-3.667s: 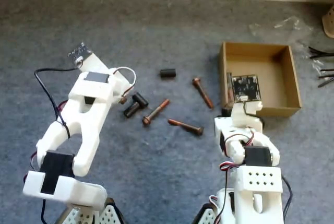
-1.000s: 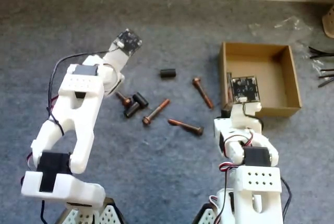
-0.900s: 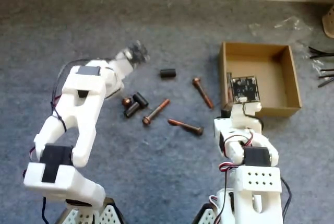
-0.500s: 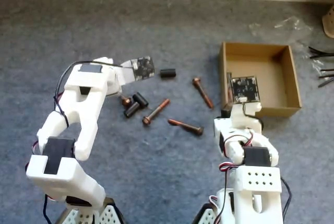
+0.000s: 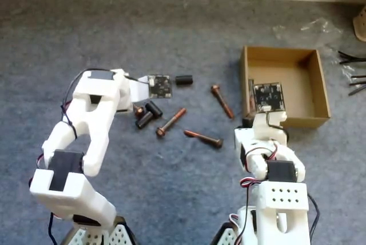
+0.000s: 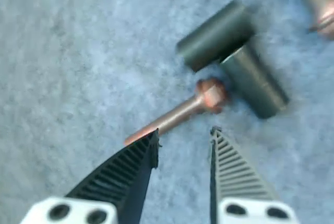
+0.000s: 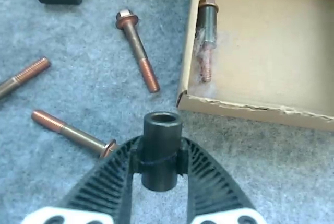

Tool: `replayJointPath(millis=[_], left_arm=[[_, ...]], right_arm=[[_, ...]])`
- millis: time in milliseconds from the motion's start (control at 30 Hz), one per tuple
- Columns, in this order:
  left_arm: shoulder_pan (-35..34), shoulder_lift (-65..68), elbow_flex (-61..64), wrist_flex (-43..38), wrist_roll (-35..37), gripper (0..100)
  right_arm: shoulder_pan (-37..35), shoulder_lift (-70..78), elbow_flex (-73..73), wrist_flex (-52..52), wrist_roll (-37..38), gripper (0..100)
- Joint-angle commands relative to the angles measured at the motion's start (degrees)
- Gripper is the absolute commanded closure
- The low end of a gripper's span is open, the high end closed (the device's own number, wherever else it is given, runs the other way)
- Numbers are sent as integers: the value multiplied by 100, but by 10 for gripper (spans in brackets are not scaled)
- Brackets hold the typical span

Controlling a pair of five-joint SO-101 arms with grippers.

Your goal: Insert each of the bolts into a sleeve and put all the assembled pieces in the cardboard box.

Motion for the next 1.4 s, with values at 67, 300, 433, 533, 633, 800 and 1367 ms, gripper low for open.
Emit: replayJointPath(millis=[67, 300, 433, 533, 633, 800, 1367], left_arm=[[444, -31, -180, 97, -492, 842], [620, -13, -119, 88, -1292, 842], [593, -13, -110, 114, -1398, 842], [593, -13, -110, 114, -1415, 842], [585, -13, -119, 114, -1424, 842], [549, -13, -136, 123, -1890, 842], [75, -22, -189, 114, -2971, 843]], right_arm=[[57, -92, -57, -180, -18, 993], [57, -92, -57, -180, -9, 993], [57, -92, -57, -180, -9, 993], [57, -92, -57, -180, -9, 993], [57, -92, -57, -163, -9, 993], [48, -92, 75, -180, -9, 993], [40, -92, 84, -189, -9, 993]])
